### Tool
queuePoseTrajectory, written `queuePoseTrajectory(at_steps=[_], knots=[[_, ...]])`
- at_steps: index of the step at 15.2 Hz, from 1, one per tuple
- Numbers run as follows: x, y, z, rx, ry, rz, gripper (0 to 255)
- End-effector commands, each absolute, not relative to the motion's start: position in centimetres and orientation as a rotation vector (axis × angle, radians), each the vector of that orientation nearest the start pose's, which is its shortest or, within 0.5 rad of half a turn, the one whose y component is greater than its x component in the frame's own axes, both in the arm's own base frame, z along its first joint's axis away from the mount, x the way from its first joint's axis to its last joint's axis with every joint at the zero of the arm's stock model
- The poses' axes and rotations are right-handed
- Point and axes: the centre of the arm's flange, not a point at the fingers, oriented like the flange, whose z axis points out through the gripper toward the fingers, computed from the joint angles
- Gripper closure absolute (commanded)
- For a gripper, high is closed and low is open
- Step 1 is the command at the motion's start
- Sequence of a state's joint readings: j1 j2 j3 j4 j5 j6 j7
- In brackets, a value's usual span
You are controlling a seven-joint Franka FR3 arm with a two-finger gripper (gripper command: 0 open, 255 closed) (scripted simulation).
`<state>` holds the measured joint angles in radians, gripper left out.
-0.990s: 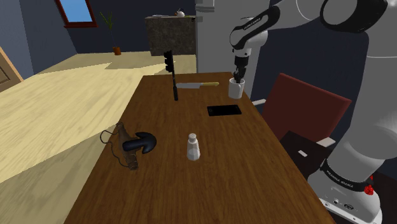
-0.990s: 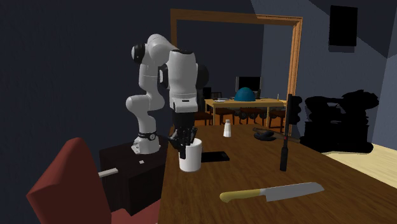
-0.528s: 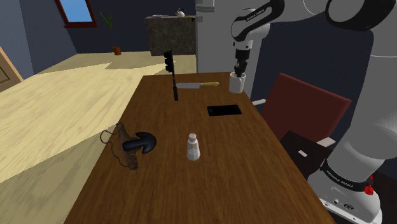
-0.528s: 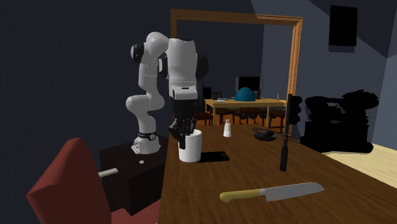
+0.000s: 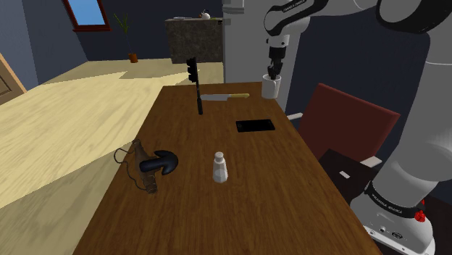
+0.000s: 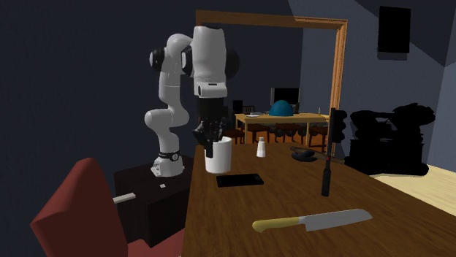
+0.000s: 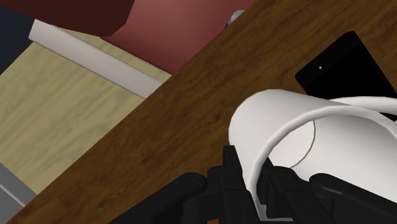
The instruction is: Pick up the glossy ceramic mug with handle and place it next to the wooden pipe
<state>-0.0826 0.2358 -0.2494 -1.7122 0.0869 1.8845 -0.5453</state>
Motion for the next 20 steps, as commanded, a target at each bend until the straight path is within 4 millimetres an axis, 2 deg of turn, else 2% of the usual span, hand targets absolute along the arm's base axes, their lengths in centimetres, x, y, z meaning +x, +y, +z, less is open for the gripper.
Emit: queuePoseTrajectory(at_steps=[1, 13, 20], knots=[[59.3, -18.7, 45.9, -3.082, -0.292, 0.062, 255], [59.3, -18.7, 52.2, -3.082, -0.292, 0.062, 255], [57.3, -9.7, 52.2, -3.082, -0.292, 0.062, 255]])
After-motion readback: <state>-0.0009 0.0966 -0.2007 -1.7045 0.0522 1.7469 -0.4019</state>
